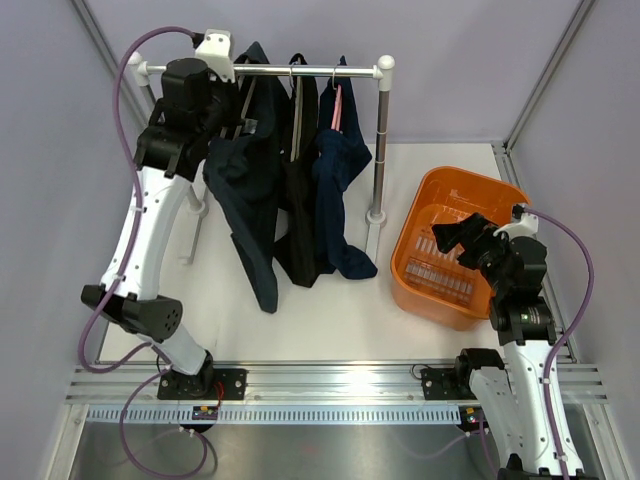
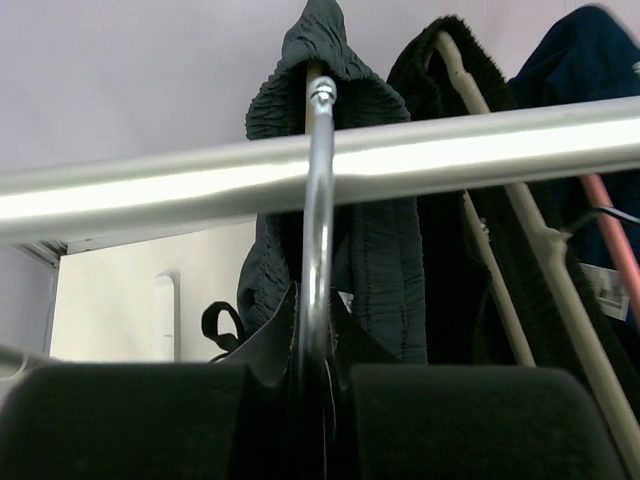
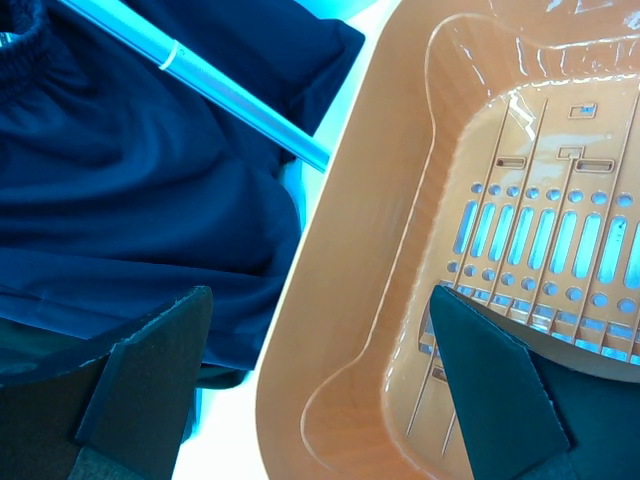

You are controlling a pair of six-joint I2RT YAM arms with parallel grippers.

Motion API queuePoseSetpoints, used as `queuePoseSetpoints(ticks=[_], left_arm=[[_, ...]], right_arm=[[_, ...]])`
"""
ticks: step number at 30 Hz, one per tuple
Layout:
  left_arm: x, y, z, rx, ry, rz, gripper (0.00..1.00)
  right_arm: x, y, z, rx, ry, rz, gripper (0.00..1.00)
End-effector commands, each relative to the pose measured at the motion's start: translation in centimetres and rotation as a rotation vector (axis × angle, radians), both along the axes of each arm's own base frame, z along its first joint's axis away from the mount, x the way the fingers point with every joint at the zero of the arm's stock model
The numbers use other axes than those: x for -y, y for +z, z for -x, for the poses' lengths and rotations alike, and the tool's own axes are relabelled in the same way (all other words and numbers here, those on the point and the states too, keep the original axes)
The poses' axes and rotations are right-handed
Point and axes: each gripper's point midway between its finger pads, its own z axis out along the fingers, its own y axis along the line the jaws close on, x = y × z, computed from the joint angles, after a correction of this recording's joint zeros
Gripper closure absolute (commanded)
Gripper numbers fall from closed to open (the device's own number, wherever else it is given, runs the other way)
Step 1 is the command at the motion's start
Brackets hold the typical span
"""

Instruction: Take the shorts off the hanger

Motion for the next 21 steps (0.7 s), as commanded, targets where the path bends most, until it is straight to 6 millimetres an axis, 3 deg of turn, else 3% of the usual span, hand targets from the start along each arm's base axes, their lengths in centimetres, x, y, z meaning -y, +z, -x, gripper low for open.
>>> queuePoseSetpoints(ticks=[1, 12, 20, 21], left_arm=[[-1.3, 5.9, 3.5, 0.151, 0.016, 0.07, 1.0], [-1.9, 1.9, 9.8, -0.018, 0.004, 0.086, 1.0], [-2.2, -2.6, 14.7, -0.121, -0.028, 0.08, 1.0], [-1.9, -4.0, 15.1, -0.154, -0.04, 0.078, 1.0]], right_arm=[[-0.6, 3.5, -0.1, 0.1, 0.041, 0.018, 0.0], [-2.3, 5.0, 1.8, 0.115, 0.154, 0.025, 0.0], [-4.1, 5.9, 2.9, 0.101, 0.272, 0.002, 0.01], [-4.3, 6.0, 2.9, 0.099, 0.283, -0.007, 0.01]])
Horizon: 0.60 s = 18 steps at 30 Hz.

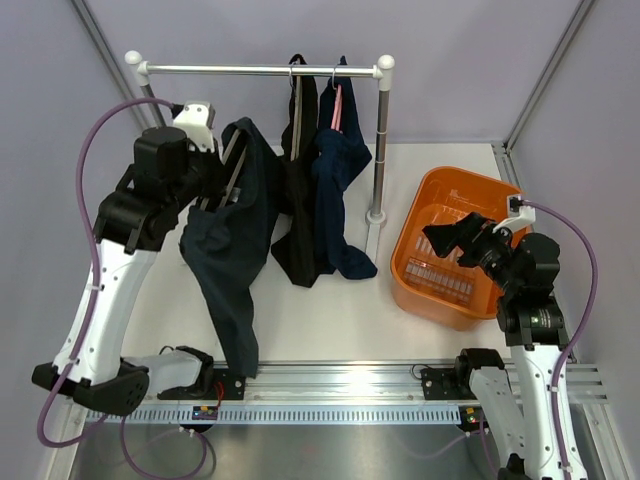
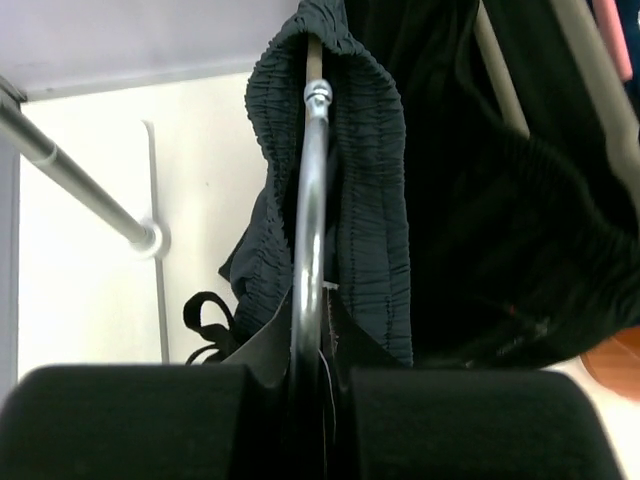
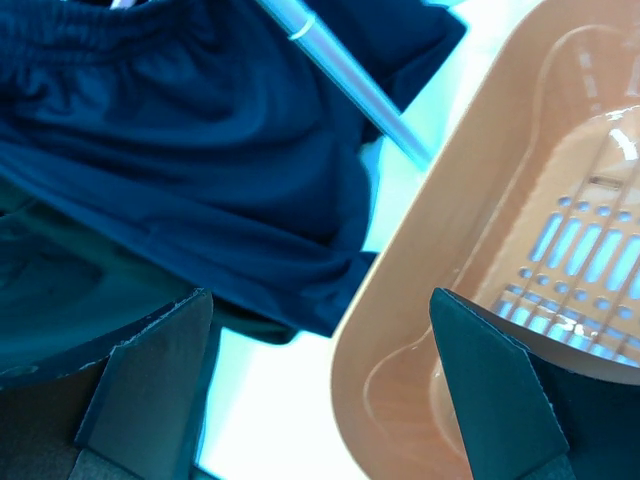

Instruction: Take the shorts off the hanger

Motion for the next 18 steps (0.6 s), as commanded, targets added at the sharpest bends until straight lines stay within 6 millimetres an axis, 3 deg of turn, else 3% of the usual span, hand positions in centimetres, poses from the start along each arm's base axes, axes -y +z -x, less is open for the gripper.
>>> queuePoseSetpoints(ticks=[1, 6, 10, 13, 14, 16, 18], left_arm=[[0.7, 0.3, 2.0, 0.031, -0.036, 0.046, 1.0], [1.4, -2.1, 5.4, -0.013, -0.075, 0.056, 1.0], [1.9, -5.9, 7.2, -0.086, -0.093, 0.013, 1.0], [1.8, -7.3, 8.3, -0.102, -0.095, 0.004, 1.0], [1.7, -7.5, 8.7, -0.11, -0.099, 0.007, 1.0], [1.8, -7.8, 9.9, -0.111, -0.126, 0.018, 1.0], [1.8, -8.0, 10.9, -0.122, -0.15, 0.026, 1.0]], right_arm=[[-1.6, 1.9, 0.9, 0.035, 0.104, -0.007, 0.01], [-3.5, 2.5, 1.8, 0.029, 0.217, -0.016, 0.01], [-6.1, 4.4, 3.0, 0.048, 0.315, -0.01, 0.01], [-8.7, 5.8, 3.7, 0.065, 0.366, 0.006, 0.01], [-10.6, 5.6, 4.5, 0.046, 0.433, 0.013, 0.01], [-11.9, 6.1, 4.5, 0.05, 0.441, 0.031, 0.01], [-14.7, 5.7, 5.3, 0.027, 0.516, 0.062, 0.01]])
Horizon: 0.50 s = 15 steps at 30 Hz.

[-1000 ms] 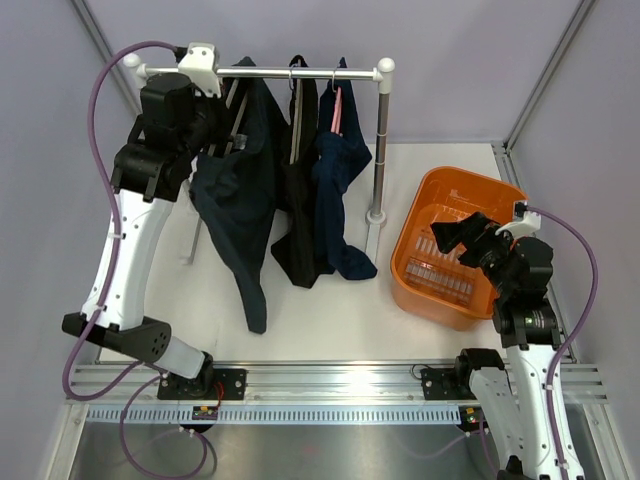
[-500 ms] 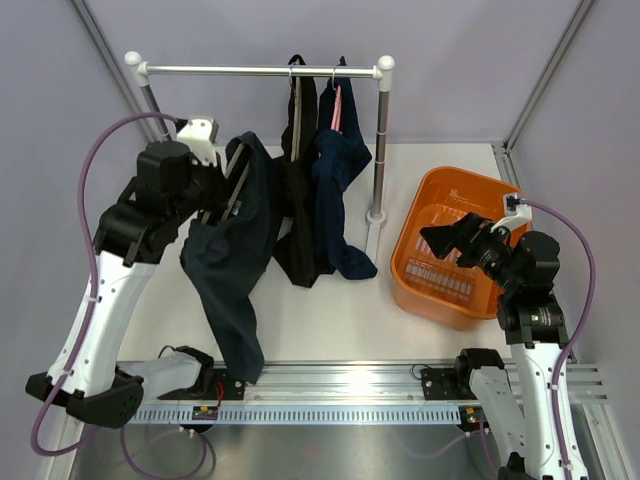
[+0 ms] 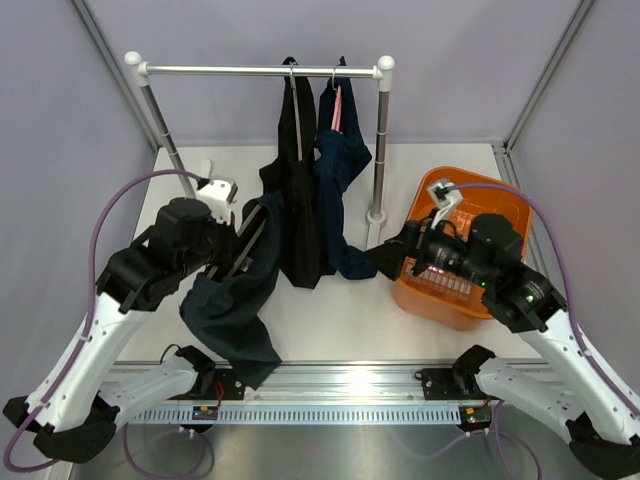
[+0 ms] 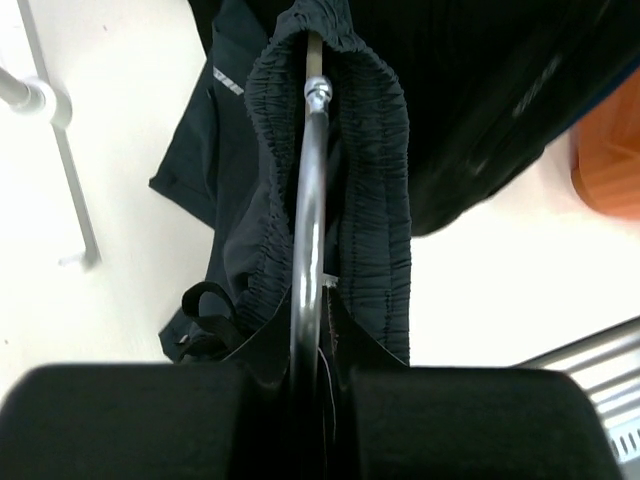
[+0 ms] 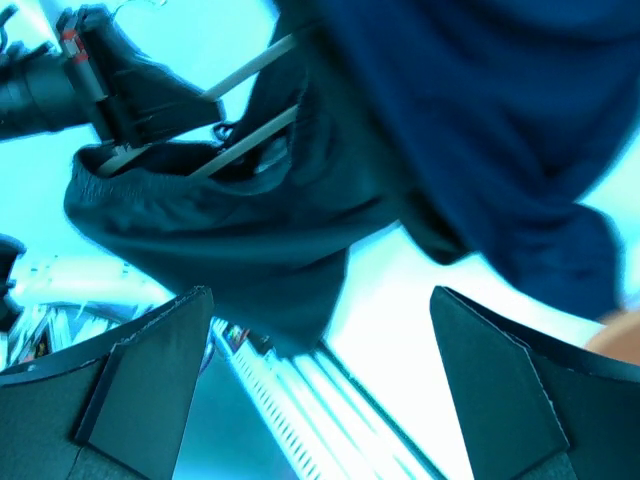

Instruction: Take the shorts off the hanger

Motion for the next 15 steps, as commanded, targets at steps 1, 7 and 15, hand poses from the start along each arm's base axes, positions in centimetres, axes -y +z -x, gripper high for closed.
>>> queuePoseSetpoints(ticks=[1, 7, 15], left_arm=[[0.0, 1.9, 1.2, 0.065, -0.01, 0.075, 1.0], [1.1, 1.3, 3.7, 0.033, -0.131, 0.119, 1.0], [1.6, 0.8, 6.2, 0.01, -0.21, 0.176, 1.0]], right_arm=[[-2.2, 0.6, -1.1, 0.035, -0.047, 0.058, 0.01], [-10.1, -0.1, 0.7, 0.033, 0.035, 0.158, 0.03], [-16.7, -0.8, -1.1, 0.004, -0.029, 0.201, 0.09]])
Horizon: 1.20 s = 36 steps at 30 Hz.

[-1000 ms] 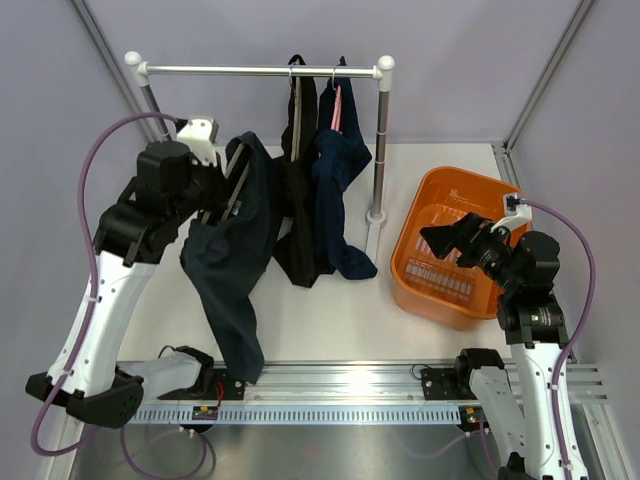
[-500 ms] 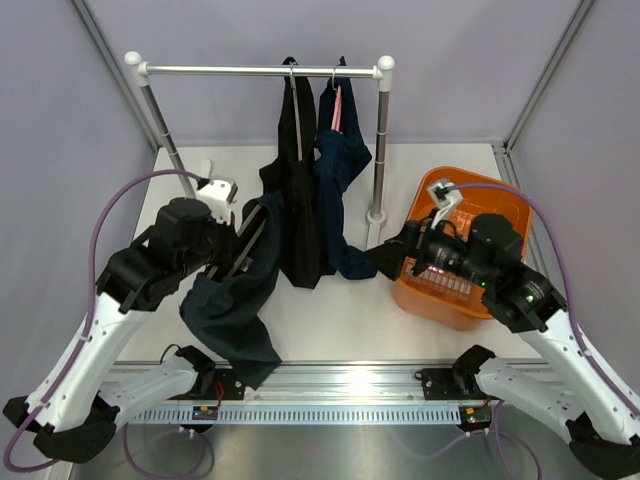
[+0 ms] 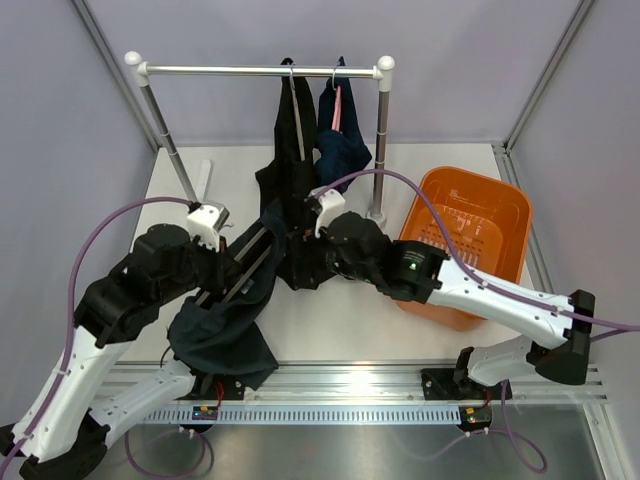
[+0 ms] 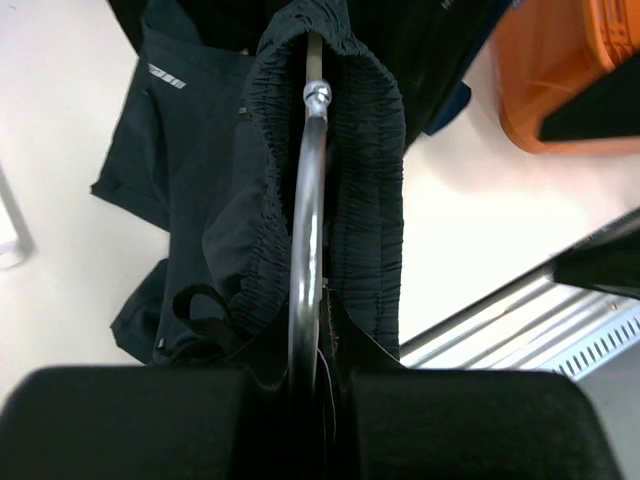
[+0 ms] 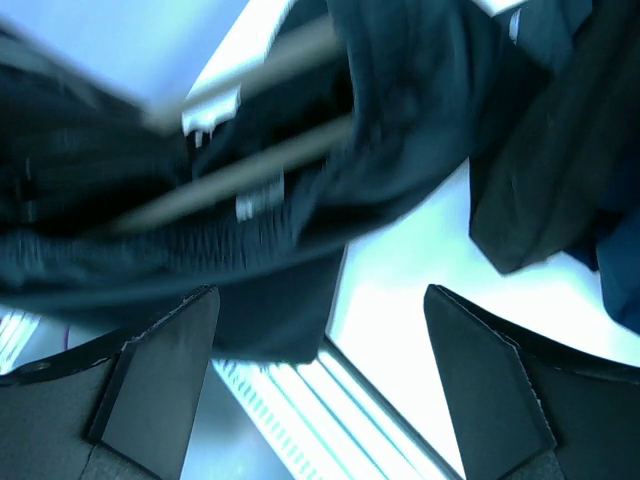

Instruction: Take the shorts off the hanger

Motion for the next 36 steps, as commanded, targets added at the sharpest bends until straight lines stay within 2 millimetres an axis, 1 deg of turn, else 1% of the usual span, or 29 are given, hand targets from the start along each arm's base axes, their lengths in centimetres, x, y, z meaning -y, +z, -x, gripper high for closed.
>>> queuePoseSetpoints(ticks=[1, 2, 3, 4, 5, 6, 7, 8, 9, 11, 13, 14, 16, 19, 22, 23, 25, 26, 29, 30, 32, 33, 35, 36], left_arm=[[1.3, 1.1, 1.1, 0.021, -0.073, 0.088, 1.0], [1.4, 1.0, 1.3, 0.014, -0.077, 0.089, 1.0], [1.4, 1.0, 1.3, 0.014, -0.079, 0.09, 1.0], [1.3, 0.9, 1.5, 0.014, -0.082, 0.087, 1.0], [1.3, 0.9, 1.5, 0.015, -0.082, 0.087, 1.0], [1.3, 0.9, 1.6, 0.012, -0.089, 0.09, 1.0], [1.4, 0.9, 1.7, 0.012, -0.093, 0.093, 1.0], [1.3, 1.2, 1.9, 0.019, -0.098, 0.098, 1.0], [1.3, 1.3, 2.0, 0.021, -0.101, 0.104, 1.0], [1.1, 1.8, 2.3, 0.031, -0.101, 0.108, 1.0], [1.2, 2.1, 2.5, 0.032, -0.113, 0.114, 1.0], [1.2, 2.2, 2.6, 0.035, -0.118, 0.116, 1.0], [1.0, 2.4, 2.8, 0.038, -0.118, 0.115, 1.0], [0.8, 2.6, 3.1, 0.04, -0.117, 0.112, 1.0], [0.8, 2.9, 3.4, 0.046, -0.13, 0.118, 1.0], [0.7, 3.0, 3.5, 0.047, -0.13, 0.119, 1.0], [0.5, 3.2, 3.7, 0.051, -0.132, 0.116, 1.0], [0.5, 3.2, 3.8, 0.049, -0.134, 0.114, 1.0], [0.3, 3.5, 4.2, 0.051, -0.144, 0.114, 1.0], [0.3, 3.5, 4.4, 0.05, -0.147, 0.115, 1.0], [0.1, 3.7, 4.7, 0.055, -0.153, 0.112, 1.0], [0.0, 3.7, 4.8, 0.055, -0.155, 0.109, 1.0], [-0.2, 3.9, 5.2, 0.061, -0.162, 0.11, 1.0], [-0.3, 4.0, 5.5, 0.063, -0.171, 0.113, 1.0]], right_arm=[[-1.7, 3.1, -2.5, 0.059, -0.11, -0.068, 0.09], [-2.1, 3.1, -2.7, 0.059, -0.114, -0.067, 0.1], [-2.6, 3.8, -2.8, 0.062, -0.111, -0.081, 0.11], [-3.0, 3.8, -3.0, 0.062, -0.116, -0.08, 0.11], [-3.6, 2.9, -3.3, 0.053, -0.12, -0.062, 0.12], [-3.9, 3.3, -3.5, 0.052, -0.125, -0.068, 0.13], [-4.0, 3.1, -3.7, 0.052, -0.135, -0.058, 0.13], [-4.3, 2.4, -4.0, 0.046, -0.145, -0.043, 0.14], [-4.5, 2.4, -4.2, 0.044, -0.153, -0.041, 0.14], [-4.7, 1.8, -4.5, 0.041, -0.163, -0.025, 0.16], [-5.0, 1.8, -4.6, 0.037, -0.166, -0.032, 0.18], [-5.1, 1.4, -4.7, 0.033, -0.168, -0.022, 0.19], [-5.3, 1.1, -4.8, 0.03, -0.174, -0.011, 0.26], [-5.3, 0.8, -5.0, 0.031, -0.185, 0.002, 0.32], [-5.4, 0.2, -5.3, 0.033, -0.198, 0.016, 0.41], [-5.4, 0.1, -5.3, 0.032, -0.197, 0.02, 0.49], [-5.2, -0.1, -5.7, 0.039, -0.217, 0.033, 0.61], [-5.1, 0.0, -5.8, 0.043, -0.225, 0.037, 0.71], [-4.3, 0.0, -6.5, 0.059, -0.272, 0.061, 0.85], [-3.8, 0.2, -6.8, 0.073, -0.295, 0.074, 0.94], [-3.3, 0.7, -7.3, 0.09, -0.324, 0.081, 1.0], [-2.7, 0.8, -7.6, 0.102, -0.352, 0.093, 1.0], [-2.2, 1.1, -8.1, 0.103, -0.373, 0.1, 1.0], [-1.6, 0.9, -8.6, 0.097, -0.391, 0.111, 1.0]])
